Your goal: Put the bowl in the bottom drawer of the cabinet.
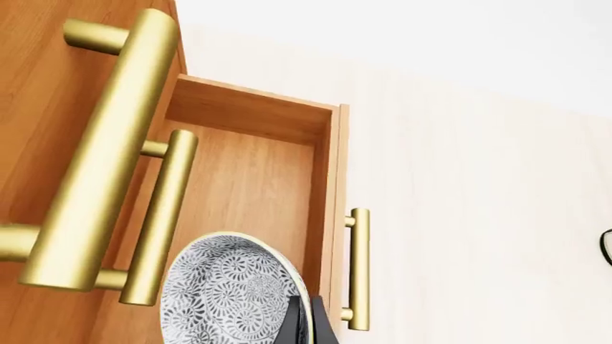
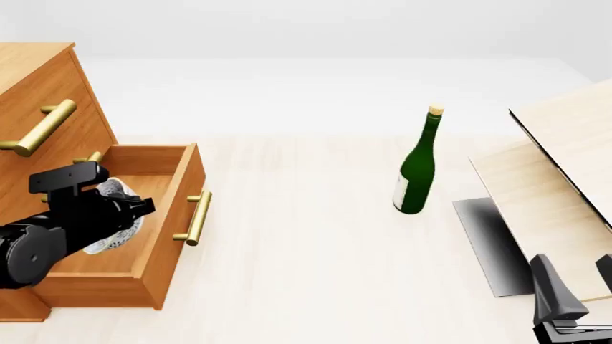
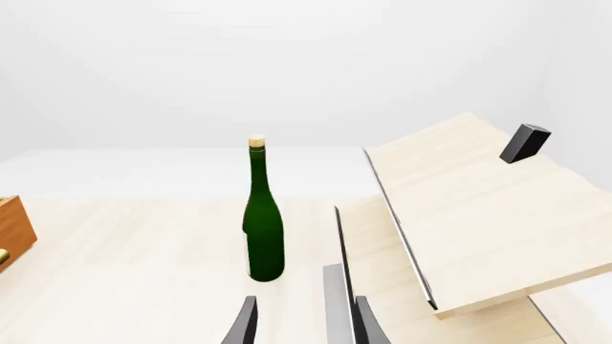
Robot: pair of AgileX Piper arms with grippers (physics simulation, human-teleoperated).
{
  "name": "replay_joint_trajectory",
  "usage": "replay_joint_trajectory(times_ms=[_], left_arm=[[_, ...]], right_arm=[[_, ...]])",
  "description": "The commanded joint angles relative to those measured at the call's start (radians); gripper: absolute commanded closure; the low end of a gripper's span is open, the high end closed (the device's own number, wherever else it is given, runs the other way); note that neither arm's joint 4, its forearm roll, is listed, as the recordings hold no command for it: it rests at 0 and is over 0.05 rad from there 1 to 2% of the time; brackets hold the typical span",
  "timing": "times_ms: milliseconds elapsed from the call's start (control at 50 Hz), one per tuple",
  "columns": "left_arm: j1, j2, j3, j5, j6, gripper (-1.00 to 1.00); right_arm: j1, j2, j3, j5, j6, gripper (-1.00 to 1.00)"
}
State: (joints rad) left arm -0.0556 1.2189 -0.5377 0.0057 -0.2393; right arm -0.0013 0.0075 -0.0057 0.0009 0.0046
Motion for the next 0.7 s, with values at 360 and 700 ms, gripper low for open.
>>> replay_joint_trajectory(times_ms=[360,700], left_arm=[[0.01,0.078,-0.014,-0.059,0.006,1.0],[0.034,0.121,-0.01,-0.091,0.02,1.0]], right_arm=[[0.0,0.0,0.0,0.0,0.0,-1.0],[0.0,0.0,0.0,0.0,0.0,-1.0]])
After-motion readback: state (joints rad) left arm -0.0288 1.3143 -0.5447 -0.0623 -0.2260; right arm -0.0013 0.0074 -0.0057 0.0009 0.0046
